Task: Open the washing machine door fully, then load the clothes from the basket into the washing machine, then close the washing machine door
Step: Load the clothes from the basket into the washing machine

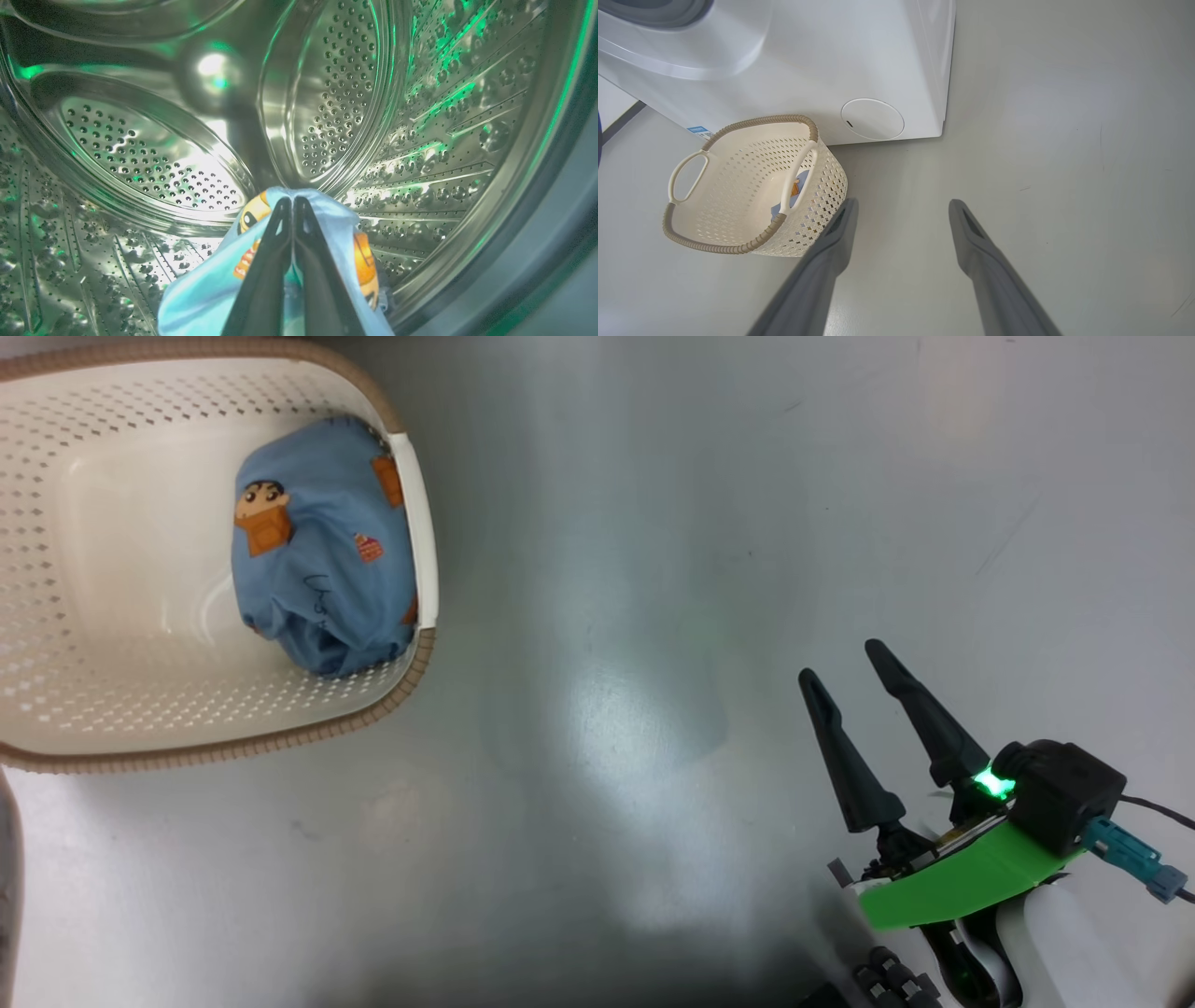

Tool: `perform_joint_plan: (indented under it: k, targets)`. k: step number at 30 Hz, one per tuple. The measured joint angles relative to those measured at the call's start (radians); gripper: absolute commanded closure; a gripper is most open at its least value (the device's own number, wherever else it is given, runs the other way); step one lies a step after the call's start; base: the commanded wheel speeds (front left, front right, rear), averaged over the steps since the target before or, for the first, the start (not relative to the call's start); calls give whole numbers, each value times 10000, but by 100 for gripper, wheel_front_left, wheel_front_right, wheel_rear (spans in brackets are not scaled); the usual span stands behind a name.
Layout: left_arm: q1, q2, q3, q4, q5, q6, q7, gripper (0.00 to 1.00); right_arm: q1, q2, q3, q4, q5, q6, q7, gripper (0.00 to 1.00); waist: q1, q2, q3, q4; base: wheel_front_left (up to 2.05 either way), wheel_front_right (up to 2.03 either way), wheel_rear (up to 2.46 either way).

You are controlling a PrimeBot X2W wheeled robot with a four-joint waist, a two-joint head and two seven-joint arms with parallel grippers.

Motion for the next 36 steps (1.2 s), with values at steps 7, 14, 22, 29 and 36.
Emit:
perform_joint_plan:
  k: [7, 14, 22, 29, 36]
  targets:
    - [-528, -17, 46, 1150, -180, -140, 351, 100, 0, 15, 159, 140, 25, 0, 0, 0, 0, 0, -59, -104, 0, 0, 0]
    - [-735, -19, 42, 1544, -234, -96, 245, 100, -33, 12, 309, 203, 92, 0, 0, 0, 0, 0, -87, -210, 0, 0, 0]
    - [-734, 161, 65, 1323, -153, 416, 12, 100, -84, 17, 541, 276, 123, 0, 0, 0, 0, 0, -92, -502, 0, 0, 0]
    - [-694, 573, 38, -199, 385, 955, -17, 100, -137, 42, 644, 272, 192, 0, 0, 0, 0, 0, 107, -675, 0, 0, 0]
    - [-255, 593, 144, 134, 21, 780, 272, 100, -233, 44, 750, 311, 211, 0, 0, 0, 0, 0, 110, -706, 0, 0, 0]
